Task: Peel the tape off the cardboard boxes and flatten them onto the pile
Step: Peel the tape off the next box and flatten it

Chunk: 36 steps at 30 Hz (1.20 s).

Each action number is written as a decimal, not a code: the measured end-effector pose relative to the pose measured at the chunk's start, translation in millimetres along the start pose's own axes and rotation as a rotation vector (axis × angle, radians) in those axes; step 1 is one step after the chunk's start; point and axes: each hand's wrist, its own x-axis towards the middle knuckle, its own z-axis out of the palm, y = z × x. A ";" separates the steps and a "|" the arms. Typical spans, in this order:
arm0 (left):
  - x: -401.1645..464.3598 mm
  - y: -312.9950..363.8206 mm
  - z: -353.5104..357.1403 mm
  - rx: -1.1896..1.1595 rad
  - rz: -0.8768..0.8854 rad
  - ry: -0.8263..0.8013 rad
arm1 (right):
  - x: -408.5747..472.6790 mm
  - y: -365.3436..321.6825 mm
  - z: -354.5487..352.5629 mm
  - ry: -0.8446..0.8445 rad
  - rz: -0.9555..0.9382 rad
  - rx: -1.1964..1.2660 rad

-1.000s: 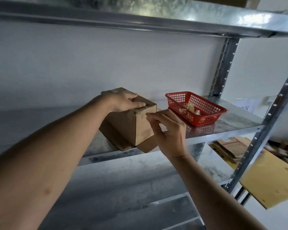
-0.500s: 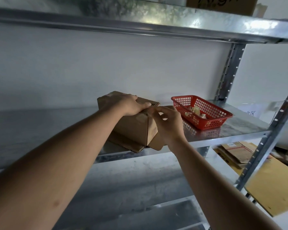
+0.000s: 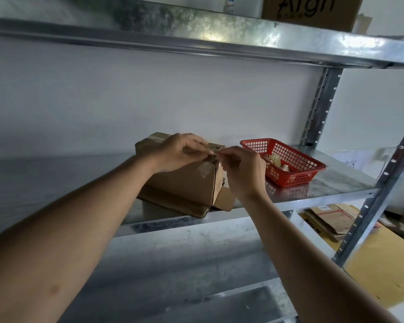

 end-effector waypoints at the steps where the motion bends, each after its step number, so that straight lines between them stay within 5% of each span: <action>1: -0.7 -2.8 -1.8 0.000 -0.009 -0.055 | 0.2 0.6 0.1 0.006 0.006 0.022; 6: 2.9 -17.3 -3.2 0.242 -0.012 -0.132 | -2.9 2.7 7.0 -0.009 -0.074 0.079; 15: 12.4 -15.0 5.0 0.228 -0.056 -0.092 | -2.7 14.7 1.9 -0.105 0.028 0.310; 20: 9.8 -11.3 5.2 0.208 -0.064 -0.090 | 4.6 20.0 -5.0 0.111 0.197 0.370; 25: 8.9 -7.3 4.9 0.212 -0.074 -0.098 | 15.7 11.9 -6.0 0.262 0.114 0.363; 36: 13.6 -12.7 5.1 0.151 -0.081 -0.090 | 45.6 9.5 8.8 -0.131 0.254 0.203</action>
